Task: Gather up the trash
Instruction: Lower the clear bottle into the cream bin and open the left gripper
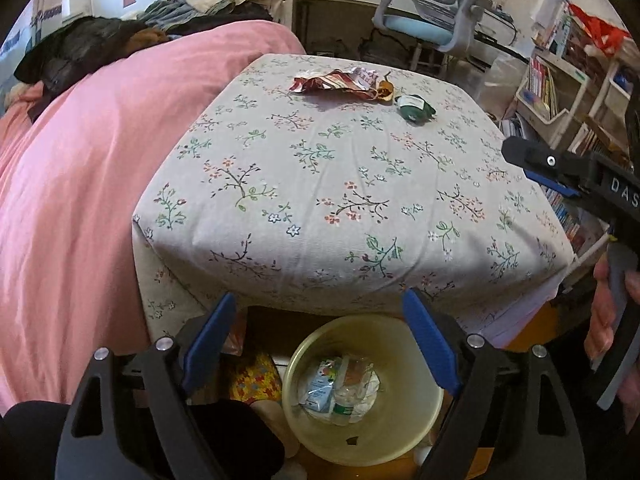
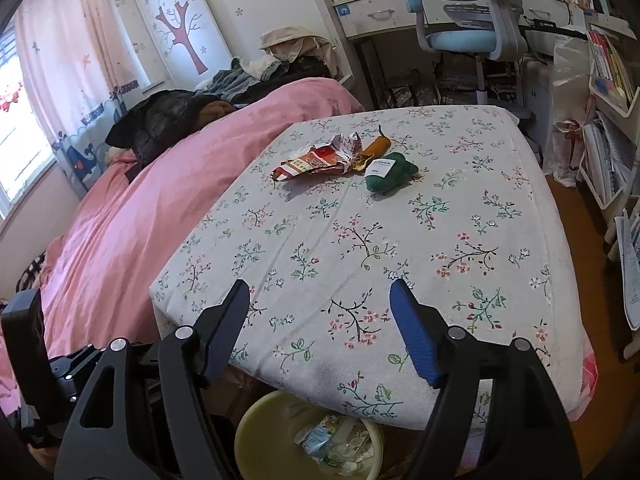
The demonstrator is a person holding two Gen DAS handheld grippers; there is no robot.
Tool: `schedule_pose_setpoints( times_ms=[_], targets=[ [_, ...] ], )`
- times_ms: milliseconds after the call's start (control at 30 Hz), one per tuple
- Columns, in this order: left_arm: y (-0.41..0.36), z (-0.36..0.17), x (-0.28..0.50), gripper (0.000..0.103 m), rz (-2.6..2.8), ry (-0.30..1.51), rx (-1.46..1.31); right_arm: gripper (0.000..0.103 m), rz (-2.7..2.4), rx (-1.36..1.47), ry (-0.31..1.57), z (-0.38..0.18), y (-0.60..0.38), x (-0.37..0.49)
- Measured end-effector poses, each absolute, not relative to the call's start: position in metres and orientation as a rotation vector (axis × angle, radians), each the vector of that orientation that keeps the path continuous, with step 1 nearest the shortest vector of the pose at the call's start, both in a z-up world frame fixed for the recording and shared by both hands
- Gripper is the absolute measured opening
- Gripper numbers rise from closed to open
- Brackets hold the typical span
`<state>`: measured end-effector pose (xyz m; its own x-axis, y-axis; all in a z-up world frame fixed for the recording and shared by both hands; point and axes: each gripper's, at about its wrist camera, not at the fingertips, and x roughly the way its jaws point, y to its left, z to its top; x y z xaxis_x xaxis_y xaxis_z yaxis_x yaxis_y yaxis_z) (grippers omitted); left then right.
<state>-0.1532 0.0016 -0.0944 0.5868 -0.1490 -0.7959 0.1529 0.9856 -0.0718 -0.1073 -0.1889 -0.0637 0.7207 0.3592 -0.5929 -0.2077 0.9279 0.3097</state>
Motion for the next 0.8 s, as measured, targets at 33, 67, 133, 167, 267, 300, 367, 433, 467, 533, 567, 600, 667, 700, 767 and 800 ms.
schedule_pose_setpoints(
  times_ms=[33, 67, 133, 167, 267, 300, 367, 433, 467, 533, 567, 600, 667, 700, 767, 800],
  targets=[
    [0.0008, -0.0942, -0.1533, 0.082, -0.175, 0.925, 0.01, 0.07, 0.316, 0.229, 0.7, -0.0639, -0.1887, -0.1074],
    [0.0008, -0.0941, -0.1536, 0.082, -0.175, 0.923, 0.014, 0.07, 0.316, 0.23, 0.699, -0.0638, -0.1886, -0.1076],
    [0.0002, -0.0944, -0.1536, 0.082, -0.174, 0.921, 0.019, 0.07, 0.317, 0.229, 0.699, -0.0638, -0.1887, -0.1074],
    [0.0001, -0.0944, -0.1537, 0.082, -0.173, 0.92, 0.02, 0.07, 0.317, 0.229, 0.699, -0.0636, -0.1889, -0.1074],
    [-0.0004, -0.0948, -0.1544, 0.082, -0.17, 0.919, 0.028, 0.07, 0.316, 0.229, 0.699, -0.0637, -0.1889, -0.1074],
    [-0.0005, -0.0948, -0.1547, 0.082, -0.169, 0.918, 0.032, 0.07, 0.317, 0.228, 0.7, -0.064, -0.1882, -0.1075],
    [-0.0019, -0.0944, -0.1546, 0.082, -0.168, 0.916, 0.036, 0.07, 0.316, 0.229, 0.7, -0.0636, -0.1888, -0.1076],
    [-0.0026, -0.0939, -0.1551, 0.082, -0.167, 0.913, 0.041, 0.07, 0.318, 0.226, 0.702, -0.0643, -0.1882, -0.1069],
    [-0.0034, -0.0935, -0.1549, 0.082, -0.165, 0.911, 0.042, 0.07, 0.318, 0.225, 0.702, -0.0647, -0.1878, -0.1069],
    [-0.0039, -0.093, -0.1549, 0.082, -0.165, 0.909, 0.044, 0.07, 0.318, 0.225, 0.702, -0.0654, -0.1877, -0.1066],
    [-0.0042, -0.0932, -0.1551, 0.082, -0.165, 0.909, 0.044, 0.07, 0.318, 0.225, 0.702, -0.0653, -0.1877, -0.1066],
    [-0.0044, -0.0932, -0.1553, 0.082, -0.165, 0.908, 0.046, 0.07, 0.318, 0.225, 0.702, -0.0653, -0.1877, -0.1066],
    [-0.0051, -0.0929, -0.1556, 0.082, -0.165, 0.904, 0.05, 0.07, 0.318, 0.224, 0.703, -0.0653, -0.1877, -0.1066],
    [-0.0055, -0.0924, -0.1561, 0.082, -0.166, 0.9, 0.052, 0.07, 0.318, 0.224, 0.703, -0.0652, -0.1877, -0.1067],
    [-0.0057, -0.0919, -0.1562, 0.082, -0.164, 0.895, 0.057, 0.07, 0.318, 0.223, 0.704, -0.0658, -0.1874, -0.1064],
    [-0.0058, -0.0917, -0.1562, 0.082, -0.163, 0.894, 0.059, 0.07, 0.318, 0.223, 0.704, -0.0657, -0.1874, -0.1065]
  ],
)
